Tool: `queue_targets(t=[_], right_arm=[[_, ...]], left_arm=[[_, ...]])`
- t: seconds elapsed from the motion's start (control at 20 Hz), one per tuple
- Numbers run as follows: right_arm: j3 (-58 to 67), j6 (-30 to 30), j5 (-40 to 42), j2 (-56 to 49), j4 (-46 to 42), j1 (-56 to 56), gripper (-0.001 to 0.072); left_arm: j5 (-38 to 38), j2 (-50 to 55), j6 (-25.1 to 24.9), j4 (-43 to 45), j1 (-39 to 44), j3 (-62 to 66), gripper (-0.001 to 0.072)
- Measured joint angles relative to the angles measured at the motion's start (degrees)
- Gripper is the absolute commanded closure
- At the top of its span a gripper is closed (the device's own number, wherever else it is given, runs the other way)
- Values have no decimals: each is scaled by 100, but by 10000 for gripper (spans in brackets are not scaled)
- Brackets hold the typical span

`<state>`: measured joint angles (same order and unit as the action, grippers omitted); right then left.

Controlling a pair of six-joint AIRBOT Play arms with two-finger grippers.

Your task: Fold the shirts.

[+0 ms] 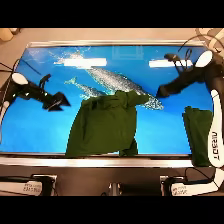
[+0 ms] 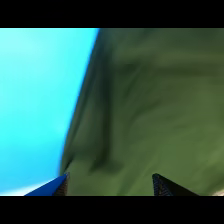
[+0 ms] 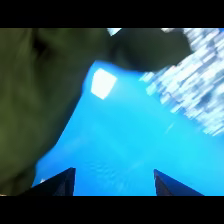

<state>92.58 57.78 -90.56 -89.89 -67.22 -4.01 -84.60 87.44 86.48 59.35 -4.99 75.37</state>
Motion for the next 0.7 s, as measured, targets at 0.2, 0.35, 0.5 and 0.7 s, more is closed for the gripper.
queue_targets(t=[0.2,0.35,0.5,0.7], right_arm=[[-1886,-341,-33,763,396,129,179],[-2859,-450,216,1172,509,330,180],[-3436,-511,468,1394,568,614,180],[-3862,-511,852,1504,588,966,176]], left_arm=[[35,-977,-184,457,-120,-2011,98],[356,-1493,-348,531,-155,-3324,98],[662,-1746,-466,402,-166,-4063,97],[918,-1860,-514,-17,-168,-4472,131]])
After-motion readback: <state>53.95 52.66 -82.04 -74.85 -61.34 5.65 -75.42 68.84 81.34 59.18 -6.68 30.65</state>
